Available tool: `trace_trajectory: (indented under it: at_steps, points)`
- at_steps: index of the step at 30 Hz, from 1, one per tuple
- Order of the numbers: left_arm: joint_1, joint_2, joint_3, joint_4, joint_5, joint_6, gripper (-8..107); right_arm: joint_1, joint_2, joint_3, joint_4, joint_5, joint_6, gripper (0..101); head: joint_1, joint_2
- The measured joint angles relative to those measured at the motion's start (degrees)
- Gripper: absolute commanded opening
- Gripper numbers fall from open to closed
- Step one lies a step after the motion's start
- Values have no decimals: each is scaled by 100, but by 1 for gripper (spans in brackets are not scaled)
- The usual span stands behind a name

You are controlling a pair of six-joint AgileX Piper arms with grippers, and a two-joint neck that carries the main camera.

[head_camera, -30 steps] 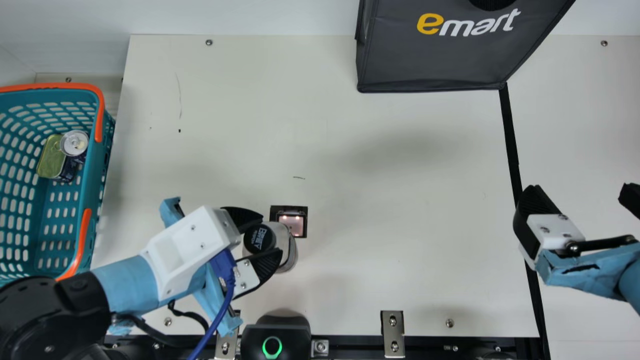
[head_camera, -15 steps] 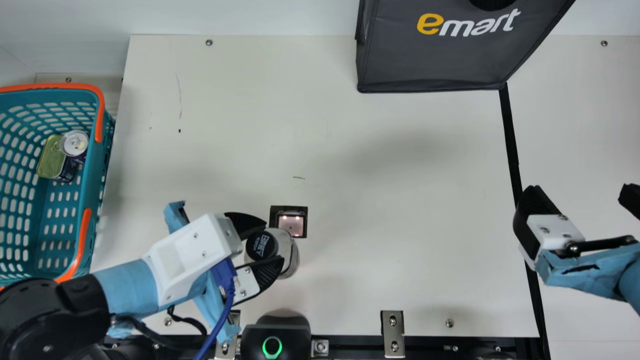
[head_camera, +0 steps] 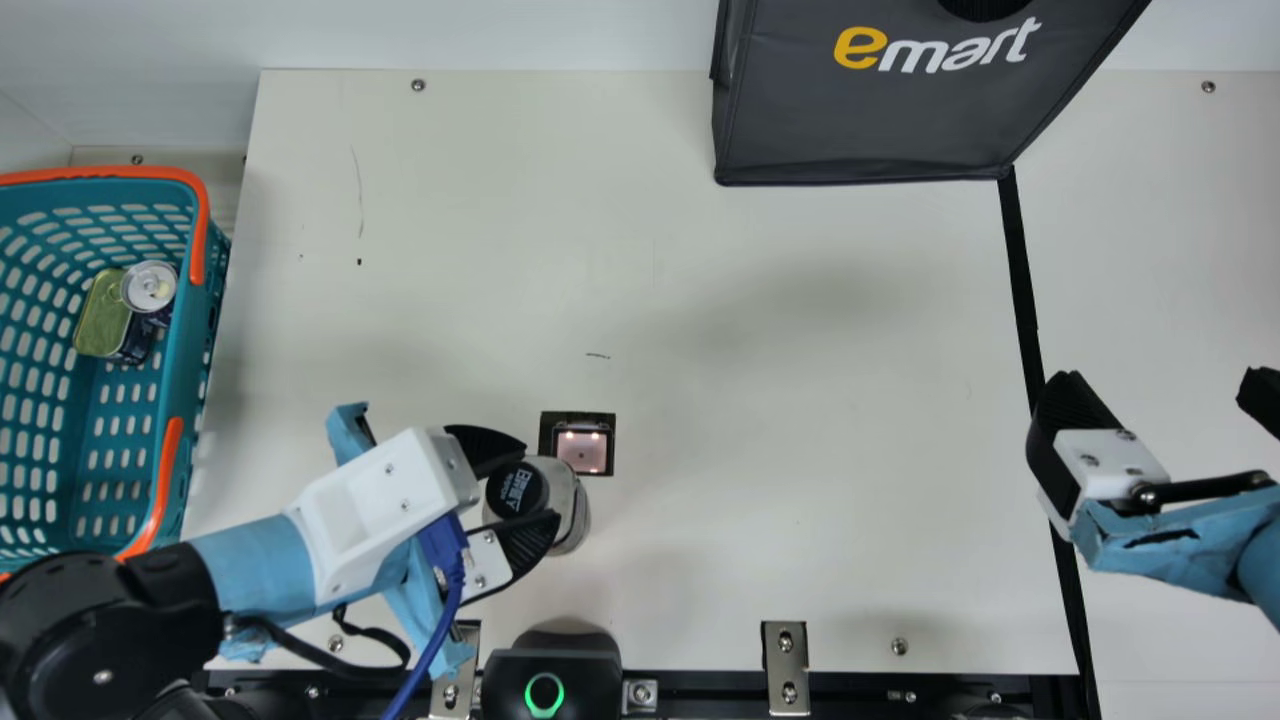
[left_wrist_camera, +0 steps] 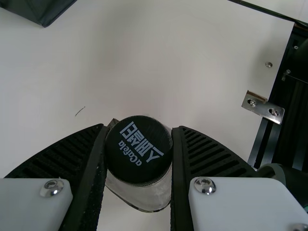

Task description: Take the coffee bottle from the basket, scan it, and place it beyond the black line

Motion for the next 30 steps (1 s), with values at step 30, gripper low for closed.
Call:
trace_trajectory:
  at_steps: [30]
  points:
    - [398,437,-657,-202,109,441,10,0,0,0,0,-13,0,91,0,0]
